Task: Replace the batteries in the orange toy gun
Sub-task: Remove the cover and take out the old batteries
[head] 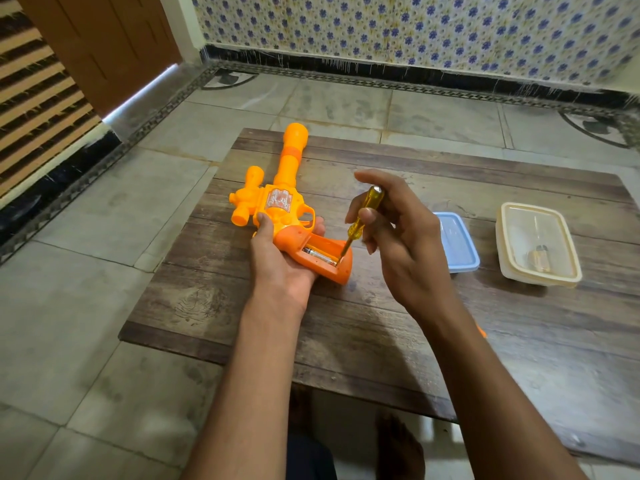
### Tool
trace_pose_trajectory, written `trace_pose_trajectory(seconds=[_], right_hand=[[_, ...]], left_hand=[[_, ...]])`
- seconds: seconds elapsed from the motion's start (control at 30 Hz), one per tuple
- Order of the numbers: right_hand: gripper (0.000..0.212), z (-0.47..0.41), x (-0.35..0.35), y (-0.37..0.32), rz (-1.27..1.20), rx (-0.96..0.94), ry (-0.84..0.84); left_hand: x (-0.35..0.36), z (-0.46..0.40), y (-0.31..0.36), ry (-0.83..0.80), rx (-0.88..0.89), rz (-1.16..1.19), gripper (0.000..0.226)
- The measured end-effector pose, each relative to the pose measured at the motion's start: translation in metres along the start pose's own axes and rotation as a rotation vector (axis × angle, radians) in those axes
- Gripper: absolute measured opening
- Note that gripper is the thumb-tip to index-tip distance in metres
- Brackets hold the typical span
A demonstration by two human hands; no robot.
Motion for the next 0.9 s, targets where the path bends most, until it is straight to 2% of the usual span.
trace_pose_trajectory(seconds=[0.27, 0.4, 0.5, 0.67, 0.9], right_hand=[[0.039, -0.001, 0.002, -0.001, -0.017, 0.014, -0.024], [0.023, 0.004, 0.001, -0.004, -0.077, 0.022, -0.001], [0.016, 0.008, 0.0, -0.005, -0.131, 0.02, 0.098], [0.014, 0.018, 0.001, 0.0, -0.171, 0.061, 0.376], [0.012, 0.022, 0.001, 0.0, -0.215, 0.046, 0.465]], left_hand=[[-0.001, 0.0, 0.0, -0.003, -0.01, 0.001, 0.06], [-0.003, -0.001, 0.001, 0.008, -0.016, 0.018, 0.061], [-0.002, 0.001, 0.002, 0.016, -0.004, 0.03, 0.056], [-0.002, 0.001, 0.003, 0.024, -0.004, 0.054, 0.06], [-0.001, 0.001, 0.003, 0.032, -0.014, 0.038, 0.063]])
Point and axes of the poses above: each hand's wrist, its own z-axis away from the middle knuckle, its own x-axis out of the palm, y = z × x, the point moved 3 cm from there along -z, towards the middle knuckle, and after that the axes turned 7 degrees about -z, right-handed, at the moved point
